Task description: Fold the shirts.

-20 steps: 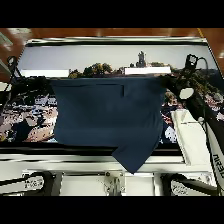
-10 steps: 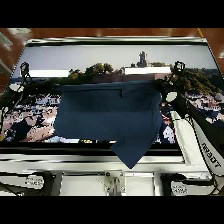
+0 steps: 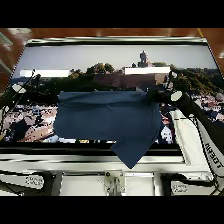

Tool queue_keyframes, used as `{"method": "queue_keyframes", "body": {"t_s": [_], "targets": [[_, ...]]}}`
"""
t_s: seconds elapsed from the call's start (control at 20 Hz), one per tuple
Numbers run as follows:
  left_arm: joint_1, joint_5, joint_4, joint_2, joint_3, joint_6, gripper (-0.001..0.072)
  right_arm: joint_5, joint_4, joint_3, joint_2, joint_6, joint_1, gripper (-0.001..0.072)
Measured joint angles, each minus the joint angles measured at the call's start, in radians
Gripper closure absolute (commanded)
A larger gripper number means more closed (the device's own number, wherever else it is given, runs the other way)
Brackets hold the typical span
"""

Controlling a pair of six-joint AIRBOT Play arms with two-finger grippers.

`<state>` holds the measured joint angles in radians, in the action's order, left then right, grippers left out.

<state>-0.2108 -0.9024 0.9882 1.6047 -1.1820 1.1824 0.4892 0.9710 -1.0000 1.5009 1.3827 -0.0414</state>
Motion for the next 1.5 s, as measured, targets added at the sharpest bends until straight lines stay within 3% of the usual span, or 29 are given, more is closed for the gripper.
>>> {"method": "queue_keyframes", "body": {"t_s": [0.05, 0.1, 0.15, 0.2, 0.25, 0.5, 0.65, 0.7, 0.75, 0.85, 1.05, 1.35, 1.4, 1.5], "targets": [[0.000, -0.016, 0.015, 0.001, 0.000, 0.022, 0.0597, 0.049, 0.031, 0.000, 0.002, 0.034, 0.001, 0.0656], [0.000, -0.028, 0.027, 0.001, 0.000, 0.044, 0.0455, 0.093, 0.064, 0.001, 0.003, 0.068, 0.003, 0.0633], [0.000, -0.041, 0.036, 0.002, -0.003, 0.061, 0.0256, 0.129, 0.088, 0.001, 0.003, 0.094, 0.006, 0.0497], [-0.002, -0.061, 0.043, 0.003, -0.011, 0.074, 0.0152, 0.159, 0.106, 0.001, -0.002, 0.114, 0.010, 0.0249], [-0.005, -0.081, 0.048, 0.003, -0.023, 0.084, 0.0151, 0.180, 0.118, -0.001, -0.011, 0.128, 0.014, 0.0112], [-0.069, -0.283, 0.064, -0.004, -0.158, 0.106, 0.0153, 0.285, 0.183, -0.027, -0.157, 0.155, 0.087, 0.0114], [-0.145, -0.430, 0.092, -0.032, -0.197, 0.112, 0.0152, 0.447, 0.279, -0.032, -0.270, 0.159, 0.176, 0.0114], [-0.171, -0.474, 0.112, -0.043, -0.189, 0.113, 0.0127, 0.528, 0.317, -0.022, -0.300, 0.154, 0.216, 0.0114], [-0.200, -0.514, 0.130, -0.054, -0.166, 0.113, 0.0034, 0.603, 0.343, -0.003, -0.323, 0.138, 0.254, 0.0113], [-0.249, -0.567, 0.148, -0.075, -0.090, 0.113, 0.0004, 0.724, 0.353, 0.065, -0.366, 0.103, 0.332, 0.0113], [-0.293, -0.602, 0.136, -0.095, 0.119, 0.087, 0.0004, 0.778, 0.235, 0.215, -0.411, 0.050, 0.421, 0.0113], [-0.274, -0.500, 0.100, -0.101, 0.302, 0.048, 0.0007, 0.720, 0.119, 0.299, -0.425, 0.023, 0.414, 0.0113], [-0.269, -0.479, 0.093, -0.101, 0.316, 0.046, 0.0013, 0.713, 0.114, 0.303, -0.426, 0.023, 0.413, 0.0113], [-0.259, -0.437, 0.069, -0.101, 0.338, 0.043, 0.0280, 0.705, 0.103, 0.307, -0.427, 0.023, 0.409, 0.0113]]}}
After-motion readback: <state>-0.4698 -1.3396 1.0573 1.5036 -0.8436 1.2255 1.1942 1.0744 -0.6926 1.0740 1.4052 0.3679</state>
